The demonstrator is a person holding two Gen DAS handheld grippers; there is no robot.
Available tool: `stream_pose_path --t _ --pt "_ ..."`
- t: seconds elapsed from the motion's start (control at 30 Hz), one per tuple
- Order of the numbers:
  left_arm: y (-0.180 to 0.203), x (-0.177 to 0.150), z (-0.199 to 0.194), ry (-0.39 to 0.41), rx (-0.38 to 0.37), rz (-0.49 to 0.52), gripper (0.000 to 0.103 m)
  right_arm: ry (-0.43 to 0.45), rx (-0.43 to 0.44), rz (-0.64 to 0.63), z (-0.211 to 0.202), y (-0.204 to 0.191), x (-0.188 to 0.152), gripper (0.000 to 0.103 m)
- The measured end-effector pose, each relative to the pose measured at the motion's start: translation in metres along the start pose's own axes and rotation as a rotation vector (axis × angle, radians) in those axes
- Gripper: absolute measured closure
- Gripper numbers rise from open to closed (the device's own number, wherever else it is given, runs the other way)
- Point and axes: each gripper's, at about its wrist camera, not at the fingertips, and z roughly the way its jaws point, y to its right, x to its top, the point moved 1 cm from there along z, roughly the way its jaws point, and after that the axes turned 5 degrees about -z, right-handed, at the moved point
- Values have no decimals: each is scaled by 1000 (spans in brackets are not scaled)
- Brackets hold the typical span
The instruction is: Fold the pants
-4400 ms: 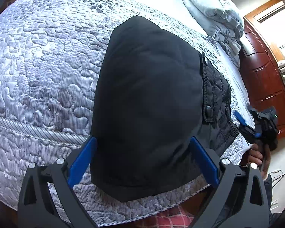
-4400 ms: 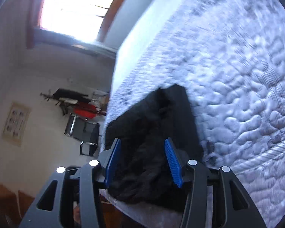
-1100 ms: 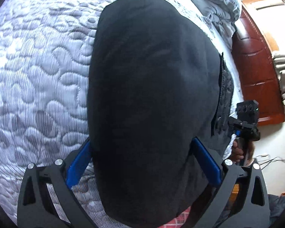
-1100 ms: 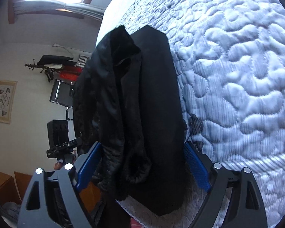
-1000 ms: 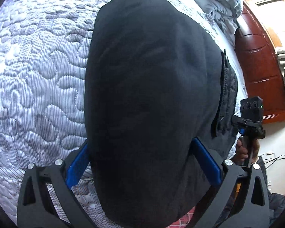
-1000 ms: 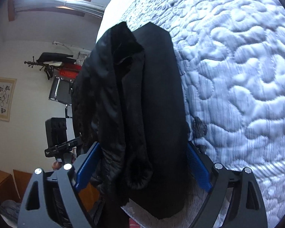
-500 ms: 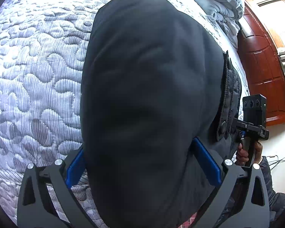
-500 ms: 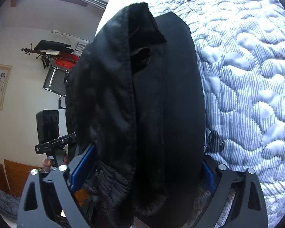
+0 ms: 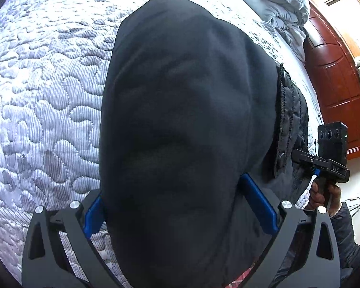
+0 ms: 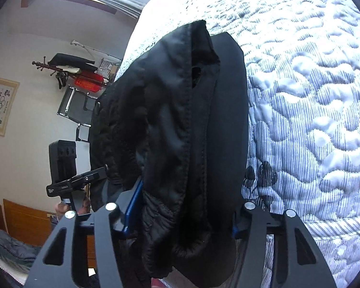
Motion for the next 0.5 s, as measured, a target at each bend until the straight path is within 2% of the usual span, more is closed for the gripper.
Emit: stream_pose_path --t 0.2,0.5 --pt "4 -3 -6 10 8 8 7 7 4 -2 -5 0 -3 50" --pt "10 3 -7 23 -24 11 12 27 -9 -8 -17 1 -5 52"
